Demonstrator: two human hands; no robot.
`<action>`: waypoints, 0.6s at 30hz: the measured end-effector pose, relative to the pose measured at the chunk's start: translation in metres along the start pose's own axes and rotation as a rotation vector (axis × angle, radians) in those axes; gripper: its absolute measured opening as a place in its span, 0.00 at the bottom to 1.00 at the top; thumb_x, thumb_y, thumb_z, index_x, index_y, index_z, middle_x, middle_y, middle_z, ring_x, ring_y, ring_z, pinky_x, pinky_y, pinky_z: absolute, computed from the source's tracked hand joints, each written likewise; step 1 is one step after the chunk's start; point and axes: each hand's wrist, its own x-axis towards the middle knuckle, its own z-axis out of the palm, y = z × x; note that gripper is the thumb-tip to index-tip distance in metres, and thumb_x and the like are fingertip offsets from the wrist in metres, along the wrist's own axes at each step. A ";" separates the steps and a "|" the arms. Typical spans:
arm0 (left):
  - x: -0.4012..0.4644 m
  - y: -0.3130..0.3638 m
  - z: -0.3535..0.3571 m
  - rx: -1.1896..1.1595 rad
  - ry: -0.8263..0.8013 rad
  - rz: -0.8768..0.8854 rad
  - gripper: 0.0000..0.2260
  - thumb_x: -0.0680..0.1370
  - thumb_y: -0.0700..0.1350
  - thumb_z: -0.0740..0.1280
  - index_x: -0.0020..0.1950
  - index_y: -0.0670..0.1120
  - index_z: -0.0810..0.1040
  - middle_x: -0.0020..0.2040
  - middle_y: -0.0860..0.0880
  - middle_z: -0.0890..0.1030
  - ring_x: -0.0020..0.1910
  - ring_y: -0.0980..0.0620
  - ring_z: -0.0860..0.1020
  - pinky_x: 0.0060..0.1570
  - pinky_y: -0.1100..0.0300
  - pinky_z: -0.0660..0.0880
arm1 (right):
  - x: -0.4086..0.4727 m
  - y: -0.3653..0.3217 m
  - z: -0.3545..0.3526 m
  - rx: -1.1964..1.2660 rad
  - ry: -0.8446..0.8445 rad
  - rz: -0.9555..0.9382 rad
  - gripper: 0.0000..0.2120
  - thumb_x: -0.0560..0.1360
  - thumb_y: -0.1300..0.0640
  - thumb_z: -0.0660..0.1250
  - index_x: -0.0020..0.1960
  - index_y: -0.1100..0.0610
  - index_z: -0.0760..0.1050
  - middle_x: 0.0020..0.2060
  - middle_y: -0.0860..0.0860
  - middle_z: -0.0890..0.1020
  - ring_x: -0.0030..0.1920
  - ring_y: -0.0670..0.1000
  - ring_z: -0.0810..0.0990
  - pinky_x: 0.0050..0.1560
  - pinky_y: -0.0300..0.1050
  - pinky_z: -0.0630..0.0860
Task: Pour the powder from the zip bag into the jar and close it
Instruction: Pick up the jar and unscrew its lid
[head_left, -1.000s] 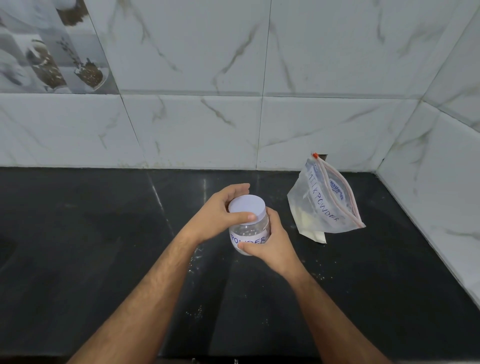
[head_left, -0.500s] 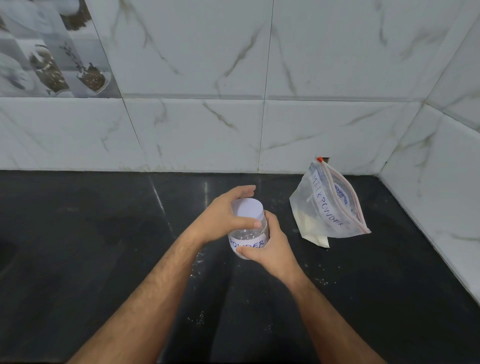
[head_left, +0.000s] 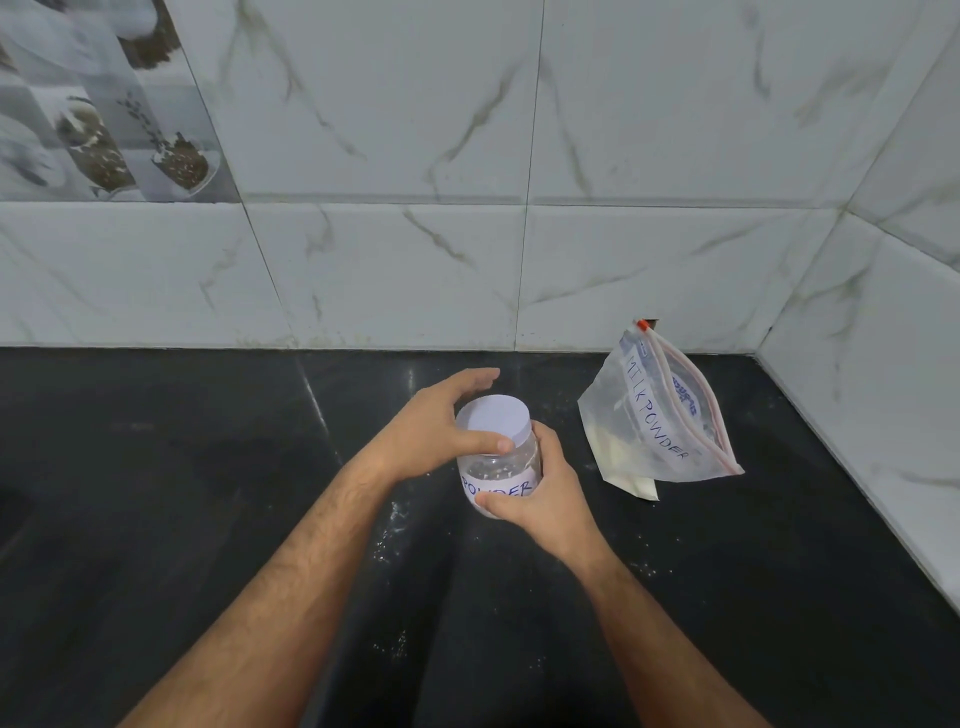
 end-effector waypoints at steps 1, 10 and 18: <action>0.001 0.003 0.002 -0.003 -0.014 0.006 0.37 0.69 0.50 0.79 0.75 0.56 0.67 0.71 0.56 0.73 0.67 0.60 0.73 0.64 0.63 0.70 | -0.001 0.000 0.001 0.002 -0.006 -0.003 0.43 0.63 0.54 0.83 0.66 0.37 0.59 0.58 0.35 0.72 0.58 0.43 0.76 0.54 0.29 0.73; -0.002 -0.001 -0.001 0.050 -0.069 -0.020 0.38 0.70 0.54 0.77 0.76 0.58 0.63 0.69 0.59 0.74 0.67 0.59 0.72 0.64 0.65 0.70 | 0.000 0.002 -0.004 -0.008 0.004 -0.004 0.43 0.62 0.55 0.83 0.66 0.38 0.60 0.58 0.34 0.72 0.58 0.43 0.76 0.53 0.29 0.76; -0.002 0.003 -0.006 0.095 -0.013 -0.021 0.39 0.69 0.52 0.79 0.76 0.57 0.64 0.73 0.56 0.72 0.70 0.57 0.71 0.64 0.61 0.70 | -0.003 -0.001 -0.003 0.008 0.005 0.002 0.41 0.62 0.56 0.83 0.64 0.38 0.62 0.54 0.29 0.72 0.54 0.38 0.77 0.42 0.23 0.73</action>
